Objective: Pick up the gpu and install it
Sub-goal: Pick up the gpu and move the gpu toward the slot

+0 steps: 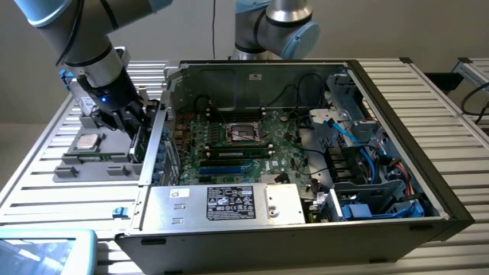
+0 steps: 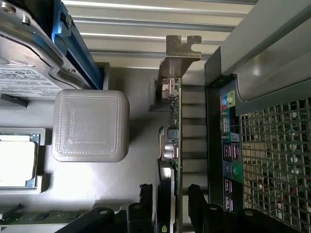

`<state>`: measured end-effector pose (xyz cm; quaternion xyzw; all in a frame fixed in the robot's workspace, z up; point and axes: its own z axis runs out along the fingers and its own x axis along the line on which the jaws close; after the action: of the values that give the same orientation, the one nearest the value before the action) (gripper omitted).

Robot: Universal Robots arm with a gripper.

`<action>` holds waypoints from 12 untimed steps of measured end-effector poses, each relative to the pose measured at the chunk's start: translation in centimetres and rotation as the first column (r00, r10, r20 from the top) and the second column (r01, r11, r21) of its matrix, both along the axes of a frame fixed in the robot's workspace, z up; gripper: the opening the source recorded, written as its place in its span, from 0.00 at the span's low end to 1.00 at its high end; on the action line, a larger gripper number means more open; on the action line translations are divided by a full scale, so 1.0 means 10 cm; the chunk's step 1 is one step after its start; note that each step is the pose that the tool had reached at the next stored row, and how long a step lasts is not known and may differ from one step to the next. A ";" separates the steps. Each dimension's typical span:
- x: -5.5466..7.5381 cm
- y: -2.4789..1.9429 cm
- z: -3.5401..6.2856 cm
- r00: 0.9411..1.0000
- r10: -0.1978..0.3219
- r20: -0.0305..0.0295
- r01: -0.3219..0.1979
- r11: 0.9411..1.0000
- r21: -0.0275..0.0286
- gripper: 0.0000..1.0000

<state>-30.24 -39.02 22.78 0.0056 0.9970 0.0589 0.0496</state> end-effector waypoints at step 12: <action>0.00 0.023 -0.049 1.000 0.000 -0.005 0.000 1.000 0.006 0.44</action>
<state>-30.21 -38.79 22.28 0.0059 0.9969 0.0620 0.0472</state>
